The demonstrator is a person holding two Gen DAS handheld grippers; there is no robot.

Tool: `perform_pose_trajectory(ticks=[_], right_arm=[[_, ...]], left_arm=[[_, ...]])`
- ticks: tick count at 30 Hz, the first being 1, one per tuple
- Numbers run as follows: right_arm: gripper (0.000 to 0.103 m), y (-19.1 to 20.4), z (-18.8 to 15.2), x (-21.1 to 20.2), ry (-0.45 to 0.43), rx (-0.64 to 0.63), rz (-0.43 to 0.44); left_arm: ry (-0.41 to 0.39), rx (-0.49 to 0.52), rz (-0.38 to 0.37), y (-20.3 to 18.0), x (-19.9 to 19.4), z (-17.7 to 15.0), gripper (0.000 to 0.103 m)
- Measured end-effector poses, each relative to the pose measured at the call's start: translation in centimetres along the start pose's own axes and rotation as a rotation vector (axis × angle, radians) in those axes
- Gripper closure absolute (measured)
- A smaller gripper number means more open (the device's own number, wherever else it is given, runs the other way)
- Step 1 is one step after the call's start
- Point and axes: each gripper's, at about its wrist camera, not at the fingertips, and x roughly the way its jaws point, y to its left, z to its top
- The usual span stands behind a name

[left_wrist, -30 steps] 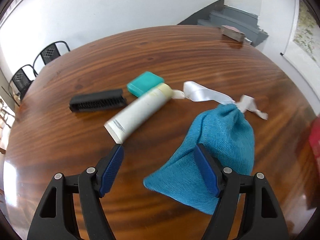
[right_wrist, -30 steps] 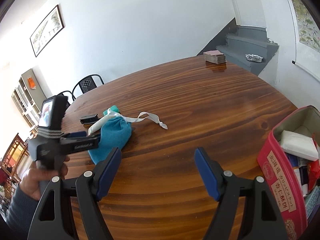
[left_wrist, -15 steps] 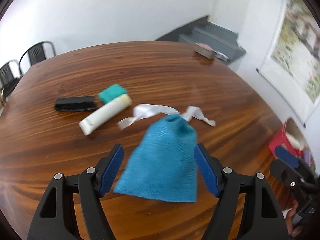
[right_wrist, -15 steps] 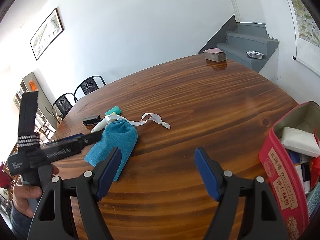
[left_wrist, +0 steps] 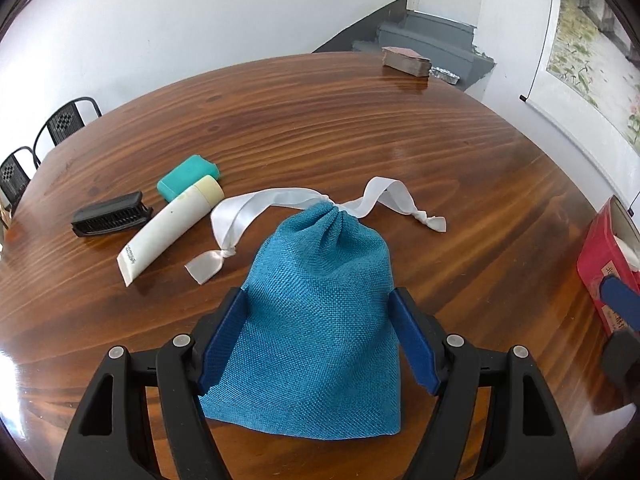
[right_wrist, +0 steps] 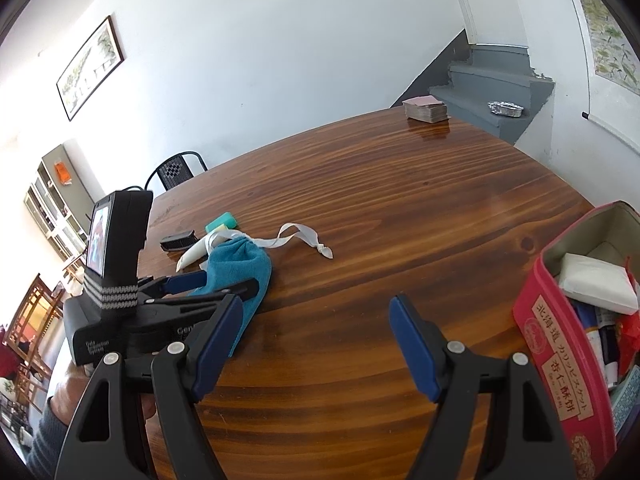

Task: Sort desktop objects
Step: 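Lift the teal pouch with the left gripper while the right grasps the white tube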

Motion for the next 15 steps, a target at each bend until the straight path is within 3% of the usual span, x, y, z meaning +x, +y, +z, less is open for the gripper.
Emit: perform_pose_trajectory(ticks=[8, 13, 15], right_arm=[[0.024, -0.2, -0.1, 0.2, 0.006, 0.008, -0.018], [0.024, -0.2, -0.2, 0.4, 0.012, 0.003, -0.023], [0.024, -0.2, -0.2, 0.5, 0.012, -0.001, -0.025]], left_arm=[[0.015, 0.051, 0.01, -1.2, 0.3, -0.3, 0.027], [0.002, 0.018, 0.004, -0.7, 0.6, -0.5, 0.027], [-0.005, -0.003, 0.003, -0.3, 0.4, -0.6, 0.036]])
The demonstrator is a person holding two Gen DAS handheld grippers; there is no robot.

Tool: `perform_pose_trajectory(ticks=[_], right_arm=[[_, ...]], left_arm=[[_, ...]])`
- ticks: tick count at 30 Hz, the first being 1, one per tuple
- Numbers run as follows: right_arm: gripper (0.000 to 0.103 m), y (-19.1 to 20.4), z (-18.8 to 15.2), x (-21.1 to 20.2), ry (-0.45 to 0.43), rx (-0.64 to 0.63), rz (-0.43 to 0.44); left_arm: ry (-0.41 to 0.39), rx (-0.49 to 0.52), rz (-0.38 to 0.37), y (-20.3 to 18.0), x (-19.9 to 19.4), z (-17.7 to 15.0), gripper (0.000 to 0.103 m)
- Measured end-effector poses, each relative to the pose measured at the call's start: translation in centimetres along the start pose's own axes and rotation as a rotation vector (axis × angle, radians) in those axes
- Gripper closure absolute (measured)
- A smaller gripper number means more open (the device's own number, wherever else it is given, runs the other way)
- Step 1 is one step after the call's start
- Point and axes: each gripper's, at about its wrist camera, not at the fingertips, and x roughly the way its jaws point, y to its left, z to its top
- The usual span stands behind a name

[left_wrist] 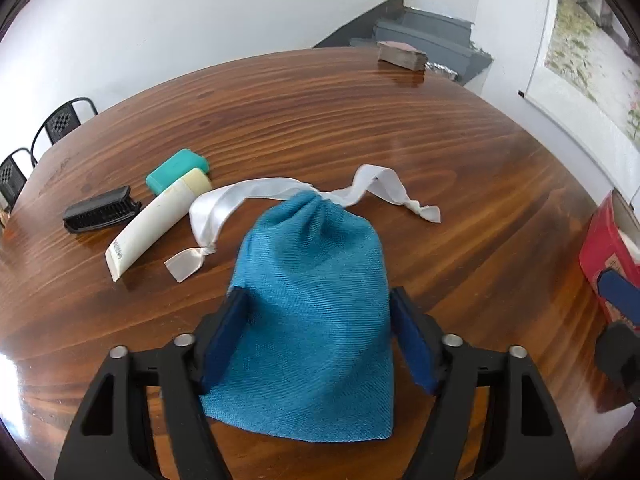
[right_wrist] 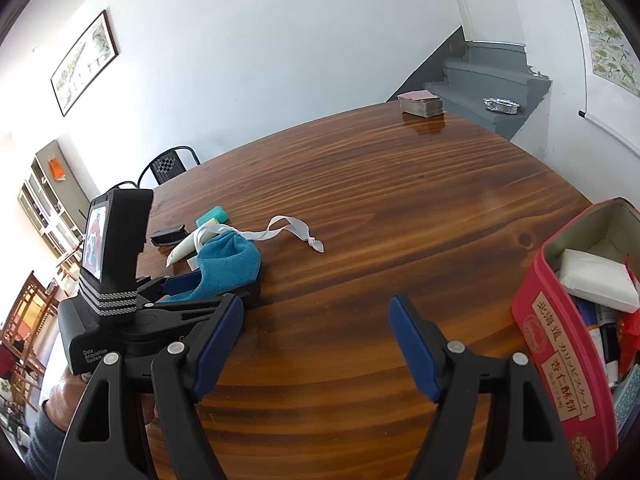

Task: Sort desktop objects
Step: 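Lift the teal pouch with the left gripper while the right grasps the white tube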

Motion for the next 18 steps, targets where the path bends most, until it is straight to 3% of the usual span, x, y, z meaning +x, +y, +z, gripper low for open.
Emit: perform_pose_trajectory(ticks=[4, 18], right_arm=[[0.024, 0.1, -0.2, 0.5, 0.013, -0.013, -0.007], [0.024, 1.7, -1.1, 3.9, 0.099, -0.077, -0.028]], left_arm=[[-0.014, -0.047, -0.02, 1.1, -0.8, -0.3, 0.041], [-0.06, -0.227, 0.12, 11.2, -6.4, -5.5, 0.042]])
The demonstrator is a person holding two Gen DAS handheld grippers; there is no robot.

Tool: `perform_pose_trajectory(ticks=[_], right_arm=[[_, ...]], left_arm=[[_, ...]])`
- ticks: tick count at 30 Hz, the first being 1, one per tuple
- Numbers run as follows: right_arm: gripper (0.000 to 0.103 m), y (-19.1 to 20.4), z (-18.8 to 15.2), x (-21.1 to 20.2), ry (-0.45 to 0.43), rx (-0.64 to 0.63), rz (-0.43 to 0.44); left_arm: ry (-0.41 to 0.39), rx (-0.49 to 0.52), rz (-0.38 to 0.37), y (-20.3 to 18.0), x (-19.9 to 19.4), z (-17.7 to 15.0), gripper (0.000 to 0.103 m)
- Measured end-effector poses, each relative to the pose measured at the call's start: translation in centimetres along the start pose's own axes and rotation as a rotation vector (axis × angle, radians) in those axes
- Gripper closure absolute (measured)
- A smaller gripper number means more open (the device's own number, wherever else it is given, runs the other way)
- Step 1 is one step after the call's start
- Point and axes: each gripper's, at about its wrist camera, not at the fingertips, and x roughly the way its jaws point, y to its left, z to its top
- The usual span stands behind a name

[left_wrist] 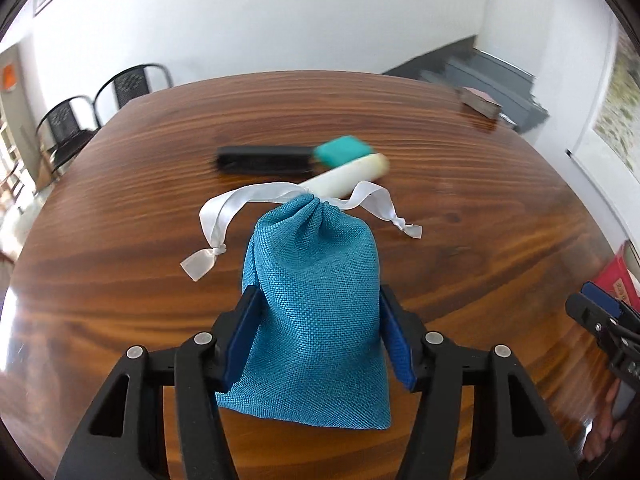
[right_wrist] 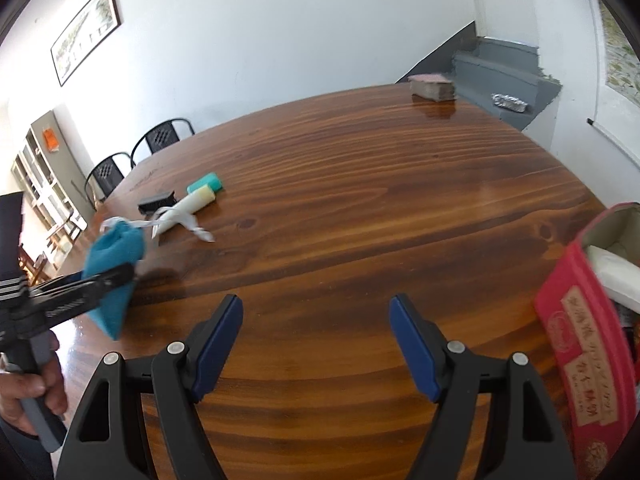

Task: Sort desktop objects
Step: 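Lift the teal pouch with the left gripper while the right grasps the white tube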

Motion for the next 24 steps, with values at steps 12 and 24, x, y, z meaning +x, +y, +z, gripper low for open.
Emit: perform_pose_trajectory(ticks=[12, 24], right_arm=[[0.024, 7.9, 5.5, 8.1, 0.134, -0.017, 0.162], [0.024, 14.6, 9.7, 15.3, 0.172, 0.03, 0.125]], left_arm=[[-0.032, -0.087, 0.068, 6.5, -2.5, -1.7, 0.042], [-0.027, -0.098, 0.041, 6.6, -3.6, -2.5, 0.042]])
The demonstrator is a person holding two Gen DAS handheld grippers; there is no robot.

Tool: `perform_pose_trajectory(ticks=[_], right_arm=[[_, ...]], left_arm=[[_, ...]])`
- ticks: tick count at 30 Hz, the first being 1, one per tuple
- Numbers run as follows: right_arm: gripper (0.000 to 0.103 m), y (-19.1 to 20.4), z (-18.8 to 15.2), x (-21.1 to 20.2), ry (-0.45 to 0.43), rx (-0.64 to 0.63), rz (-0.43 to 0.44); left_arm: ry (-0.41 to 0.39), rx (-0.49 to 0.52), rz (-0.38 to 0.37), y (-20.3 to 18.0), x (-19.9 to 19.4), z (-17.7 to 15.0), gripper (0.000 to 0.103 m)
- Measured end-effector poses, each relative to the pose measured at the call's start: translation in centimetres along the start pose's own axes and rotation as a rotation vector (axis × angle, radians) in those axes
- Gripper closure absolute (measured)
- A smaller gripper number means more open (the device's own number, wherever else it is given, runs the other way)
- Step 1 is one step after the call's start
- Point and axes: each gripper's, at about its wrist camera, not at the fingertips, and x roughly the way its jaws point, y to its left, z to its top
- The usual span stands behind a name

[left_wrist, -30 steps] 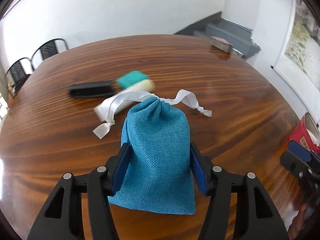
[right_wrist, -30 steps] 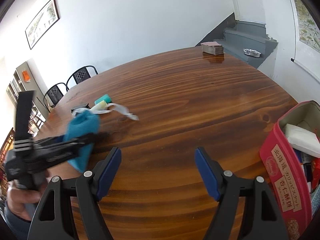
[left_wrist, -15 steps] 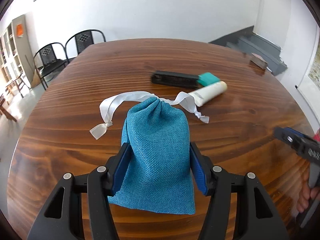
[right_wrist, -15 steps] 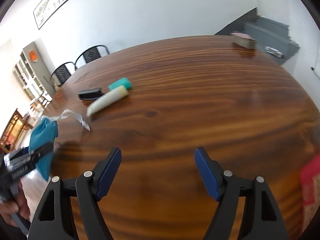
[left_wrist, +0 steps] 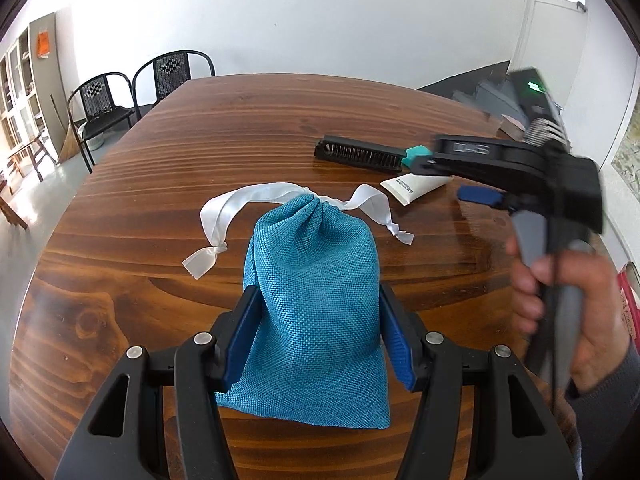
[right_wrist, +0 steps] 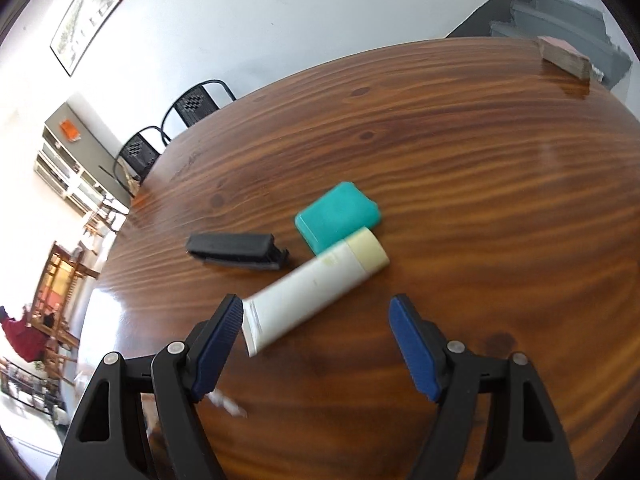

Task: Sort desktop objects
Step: 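Lift the teal pouch with the left gripper while the right grasps the white tube, then carry the teal pouch and white tube into the pink box and release both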

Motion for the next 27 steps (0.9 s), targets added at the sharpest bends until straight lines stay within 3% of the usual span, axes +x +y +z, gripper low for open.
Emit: perform_pose_trajectory(ticks=[3, 6, 13, 19, 27], right_arm=[[0.024, 1.3, 0.4, 0.9, -0.009, -0.055, -0.076], [0.031, 2.1, 0.5, 1.4, -0.022, -0.114, -0.139], [0.074, 0.4, -0.3, -0.2, -0.036, -0.178, -0.174], [0.074, -1.5, -1.7, -2.1, -0.04, -0.181, -0.13], [0.074, -4.5, -4.4, -5.9, -0.049, -0.093, -0.034]], left_arm=[[0.002, -0.011, 0.006, 0.4, -0.2, 0.1, 0.042], [0.006, -0.026, 0.007, 0.8, -0.2, 0.1, 0.041], [0.008, -0.011, 0.0, 0.1, -0.6, -0.2, 0.041], [0.009, 0.015, -0.017, -0.8, -0.5, -0.4, 0.041], [-0.008, 0.054, -0.044, -2.5, -1.4, -0.7, 0.041]])
